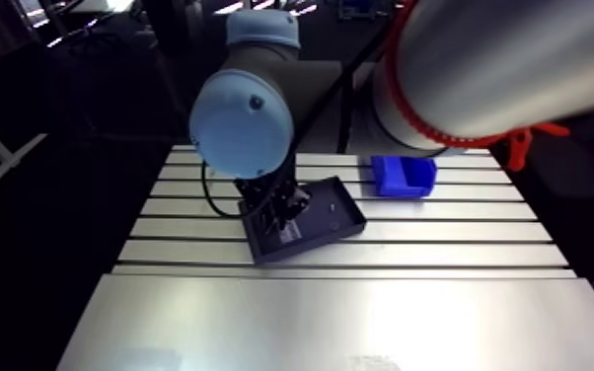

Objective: Pick up the M10 bolt from the tray and put it into the blue bin.

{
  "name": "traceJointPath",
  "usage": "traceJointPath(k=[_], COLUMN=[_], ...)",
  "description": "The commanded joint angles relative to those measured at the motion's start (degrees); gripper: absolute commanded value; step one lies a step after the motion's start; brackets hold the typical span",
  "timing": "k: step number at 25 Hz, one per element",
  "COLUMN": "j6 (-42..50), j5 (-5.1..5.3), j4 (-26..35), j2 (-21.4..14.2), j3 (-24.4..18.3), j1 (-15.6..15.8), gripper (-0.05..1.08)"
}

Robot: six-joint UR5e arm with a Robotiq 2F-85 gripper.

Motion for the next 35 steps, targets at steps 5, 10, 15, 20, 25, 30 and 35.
traceJointPath(k=[5,10,15,20,25,30,35], j6=[0.00,0.00,0.00,0.00,0.00,0.00,-0.08], j5=[0.00,0.00,0.00,0.00,0.00,-0.09,-0.09], j4=[-0.03,-0.03,-0.03,-0.03,-0.03,-0.03,-0.03], j2=[0.02,0.02,0.02,0.02,0.02,0.02,0.02], j3=[0.00,0.00,0.00,0.09,0.09,0.09,0.09], j1=[0.00,0.08,0.08,0.08,0.08,0.08,0.08], gripper=[0.71,0.72,0.74,0.74,0.74,0.78,0.81])
